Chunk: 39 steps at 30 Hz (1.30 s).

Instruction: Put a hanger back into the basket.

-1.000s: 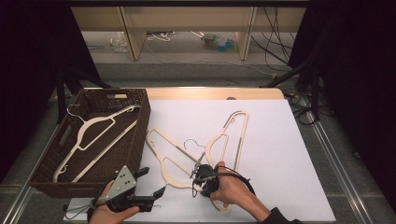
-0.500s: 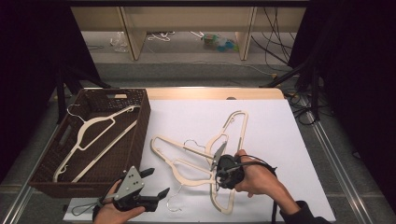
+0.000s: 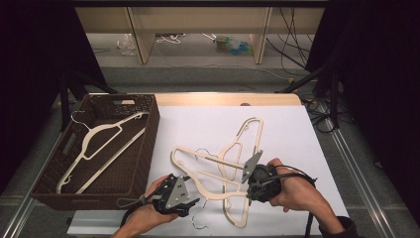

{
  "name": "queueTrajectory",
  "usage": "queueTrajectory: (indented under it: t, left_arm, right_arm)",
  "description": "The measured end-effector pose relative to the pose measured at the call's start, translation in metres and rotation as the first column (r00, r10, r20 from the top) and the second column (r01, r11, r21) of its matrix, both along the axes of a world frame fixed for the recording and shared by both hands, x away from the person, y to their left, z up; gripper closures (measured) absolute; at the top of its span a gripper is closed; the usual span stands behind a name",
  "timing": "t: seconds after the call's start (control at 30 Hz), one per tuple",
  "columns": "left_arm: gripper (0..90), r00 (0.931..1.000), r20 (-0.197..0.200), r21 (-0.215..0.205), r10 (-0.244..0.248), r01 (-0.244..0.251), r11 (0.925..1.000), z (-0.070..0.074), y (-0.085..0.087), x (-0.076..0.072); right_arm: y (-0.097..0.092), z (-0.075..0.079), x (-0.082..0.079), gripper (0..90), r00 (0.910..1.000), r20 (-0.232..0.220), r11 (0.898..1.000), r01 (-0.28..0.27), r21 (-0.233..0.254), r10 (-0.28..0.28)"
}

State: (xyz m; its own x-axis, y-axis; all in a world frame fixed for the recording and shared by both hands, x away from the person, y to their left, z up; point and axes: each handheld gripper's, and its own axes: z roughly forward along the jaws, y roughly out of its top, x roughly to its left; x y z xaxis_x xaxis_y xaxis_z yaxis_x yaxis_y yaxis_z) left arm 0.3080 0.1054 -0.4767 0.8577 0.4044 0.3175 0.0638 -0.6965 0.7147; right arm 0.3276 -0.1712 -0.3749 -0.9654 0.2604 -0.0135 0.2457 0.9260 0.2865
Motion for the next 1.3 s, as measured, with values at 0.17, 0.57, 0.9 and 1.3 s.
queueTrajectory:
  t: [0.17,0.57,0.9,1.3]
  left_arm:
    - [31.0,0.9995,0.026,0.039,-0.016,0.015,0.9991,-0.007,-0.011,0.006]
    - [65.4,0.9353,0.207,0.169,-0.287,0.255,0.9522,0.008,-0.026,0.001]
    - [82.6,0.8738,0.299,0.230,-0.384,0.324,0.9176,0.038,-0.035,0.002]
    - [84.5,0.9243,0.234,0.099,-0.302,0.286,0.9531,0.076,-0.037,0.016]
  right_arm:
    - [-0.003,0.001,0.000,80.0,1.0000,0.000,1.000,-0.002,0.008,0.002]
    - [-0.012,-0.003,0.005,79.8,0.9998,-0.008,1.000,-0.021,0.007,0.021]
    - [-0.037,-0.010,0.021,79.7,0.9970,-0.078,0.998,0.004,0.061,0.001]
    - [-0.056,0.033,0.018,37.3,0.9802,0.124,0.948,0.112,0.297,-0.155]
